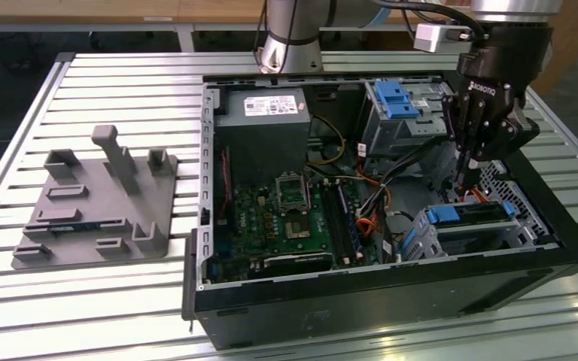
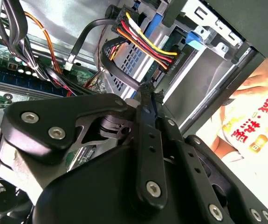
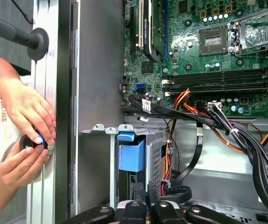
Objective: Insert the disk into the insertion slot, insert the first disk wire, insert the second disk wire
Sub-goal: 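Insert the second disk wire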
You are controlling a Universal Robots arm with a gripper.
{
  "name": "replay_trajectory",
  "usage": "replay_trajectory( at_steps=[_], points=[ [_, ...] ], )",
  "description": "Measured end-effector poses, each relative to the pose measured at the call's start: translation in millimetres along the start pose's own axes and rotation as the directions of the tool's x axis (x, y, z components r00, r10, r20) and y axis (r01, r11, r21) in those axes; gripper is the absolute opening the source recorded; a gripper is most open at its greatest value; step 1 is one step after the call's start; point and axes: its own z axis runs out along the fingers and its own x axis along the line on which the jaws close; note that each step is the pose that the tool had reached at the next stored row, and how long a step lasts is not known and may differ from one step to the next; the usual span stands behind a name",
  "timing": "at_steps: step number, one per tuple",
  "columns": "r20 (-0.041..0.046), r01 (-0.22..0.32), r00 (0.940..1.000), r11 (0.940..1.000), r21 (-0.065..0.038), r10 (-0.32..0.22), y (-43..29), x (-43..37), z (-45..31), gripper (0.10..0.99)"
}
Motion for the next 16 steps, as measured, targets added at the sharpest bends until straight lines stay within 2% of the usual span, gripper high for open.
replay_trajectory(
  at_steps=[5,7,9,13,16],
  points=[
    [0.0003,0.001,1.0000,1.0000,0.000,-0.001,-0.3,-0.3,0.1,0.145],
    [0.0003,0.005,1.0000,1.0000,-0.007,-0.005,-3.7,-0.2,0.0,0.145],
    [0.0011,0.006,1.0000,1.0000,-0.008,-0.006,-5.5,0.1,0.1,0.145],
    [0.0289,0.006,0.9996,1.0000,-0.007,-0.006,-5.5,6.1,-0.9,0.145],
    [0.0586,0.006,0.9983,1.0000,-0.007,-0.006,-5.4,10.6,-2.2,0.145]
  ],
)
